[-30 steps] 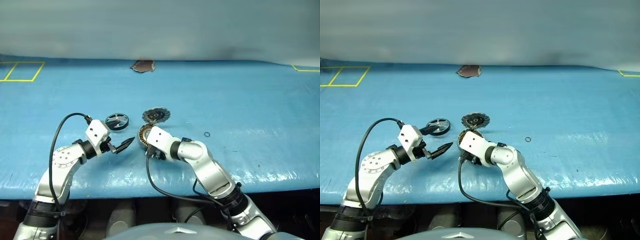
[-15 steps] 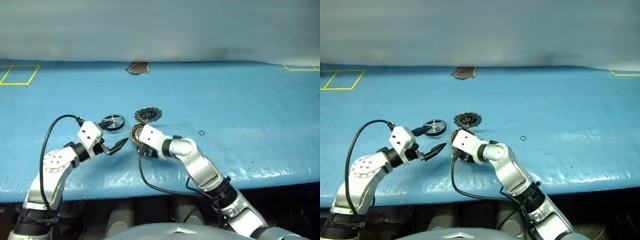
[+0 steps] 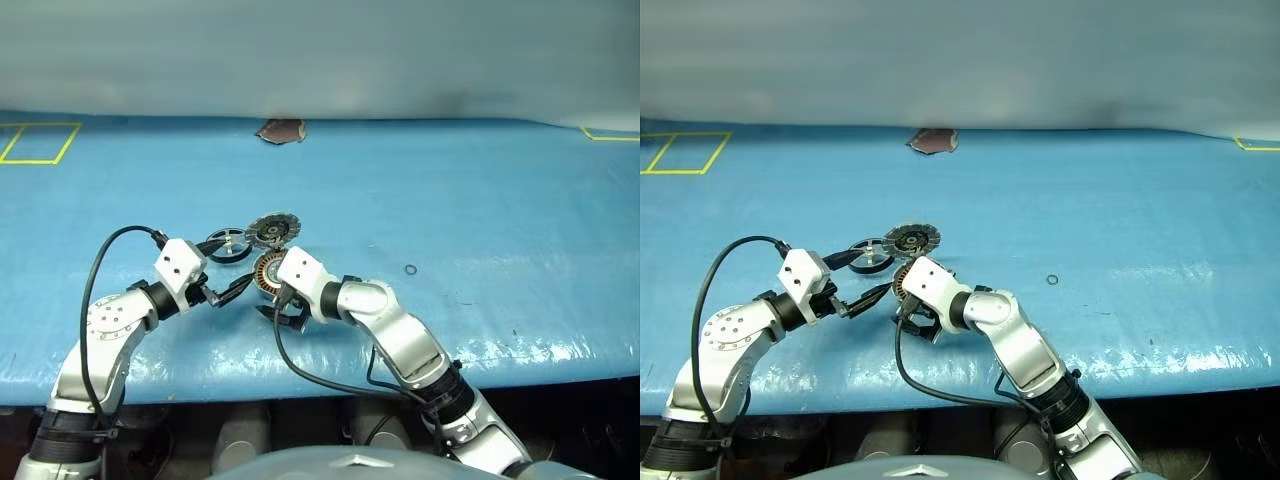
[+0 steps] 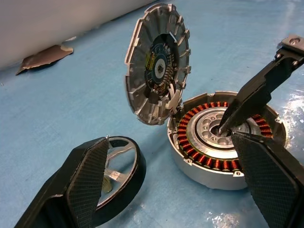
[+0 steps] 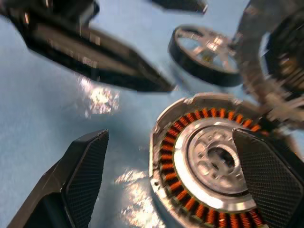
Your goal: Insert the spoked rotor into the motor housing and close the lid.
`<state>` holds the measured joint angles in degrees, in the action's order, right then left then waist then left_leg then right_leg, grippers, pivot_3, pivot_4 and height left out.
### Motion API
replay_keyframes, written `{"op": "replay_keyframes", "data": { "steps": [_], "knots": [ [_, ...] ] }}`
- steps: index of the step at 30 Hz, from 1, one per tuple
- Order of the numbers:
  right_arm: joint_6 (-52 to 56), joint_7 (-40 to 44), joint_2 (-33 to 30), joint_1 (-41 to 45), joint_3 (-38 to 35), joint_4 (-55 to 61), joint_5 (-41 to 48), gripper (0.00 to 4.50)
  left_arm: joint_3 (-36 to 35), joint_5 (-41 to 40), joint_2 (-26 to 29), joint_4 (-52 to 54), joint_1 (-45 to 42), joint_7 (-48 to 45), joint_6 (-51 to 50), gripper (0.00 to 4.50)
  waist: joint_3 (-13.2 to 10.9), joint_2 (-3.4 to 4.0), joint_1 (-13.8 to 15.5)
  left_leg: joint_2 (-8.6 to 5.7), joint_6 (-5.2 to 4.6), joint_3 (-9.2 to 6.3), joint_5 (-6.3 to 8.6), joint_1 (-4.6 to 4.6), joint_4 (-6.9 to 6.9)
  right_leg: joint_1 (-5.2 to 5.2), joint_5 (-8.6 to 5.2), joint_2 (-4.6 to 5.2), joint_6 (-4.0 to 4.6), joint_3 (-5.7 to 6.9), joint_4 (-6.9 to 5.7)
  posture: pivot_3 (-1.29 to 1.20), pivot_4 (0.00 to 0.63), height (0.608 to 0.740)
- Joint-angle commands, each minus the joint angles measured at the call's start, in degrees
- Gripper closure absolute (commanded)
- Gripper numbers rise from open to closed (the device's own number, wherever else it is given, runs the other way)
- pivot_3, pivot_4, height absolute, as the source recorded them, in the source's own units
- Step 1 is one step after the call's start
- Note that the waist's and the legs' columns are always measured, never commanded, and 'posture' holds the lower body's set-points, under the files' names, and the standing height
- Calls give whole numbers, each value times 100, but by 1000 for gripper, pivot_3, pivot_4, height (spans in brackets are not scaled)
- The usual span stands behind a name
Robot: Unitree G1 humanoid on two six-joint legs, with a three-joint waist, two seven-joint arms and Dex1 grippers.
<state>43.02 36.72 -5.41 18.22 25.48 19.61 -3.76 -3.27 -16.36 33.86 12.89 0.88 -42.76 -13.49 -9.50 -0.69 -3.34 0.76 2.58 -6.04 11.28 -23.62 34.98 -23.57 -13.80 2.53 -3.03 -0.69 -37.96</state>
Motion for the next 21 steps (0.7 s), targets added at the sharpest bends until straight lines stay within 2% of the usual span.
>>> {"op": "replay_keyframes", "data": {
  "steps": [1,6,11,14,21],
  "knots": [
    [106,-221,108,13,-506,767,372,113,20,-61,17,-51,-132,-156,79,0,-1,1,3,0,0,-1,0,-7,0,-6,1,0,-1,1,0,0,150,740],
    [259,-486,-290,-182,-927,1342,464,113,97,-168,24,-195,-253,-466,54,0,-3,1,18,-1,-1,2,2,-5,1,-1,0,1,-2,0,6,0,150,740],
    [176,-1205,-791,-1025,-1614,1237,195,113,206,-189,145,-343,-398,-898,118,0,-4,3,83,0,-1,3,2,-4,7,1,-3,1,3,1,4,0,150,740],
    [176,-1652,-608,-1480,-2186,1132,312,113,236,-258,163,-424,-484,-1103,125,0,-5,4,106,0,-1,8,2,-4,10,1,-4,0,5,-3,4,0,150,740],
    [46,-2255,-315,-1791,-2665,712,368,113,305,-329,93,-533,-654,-1326,85,0,-8,9,98,5,-2,15,1,1,12,3,-4,-3,6,-7,0,0,150,740]
  ]
}}
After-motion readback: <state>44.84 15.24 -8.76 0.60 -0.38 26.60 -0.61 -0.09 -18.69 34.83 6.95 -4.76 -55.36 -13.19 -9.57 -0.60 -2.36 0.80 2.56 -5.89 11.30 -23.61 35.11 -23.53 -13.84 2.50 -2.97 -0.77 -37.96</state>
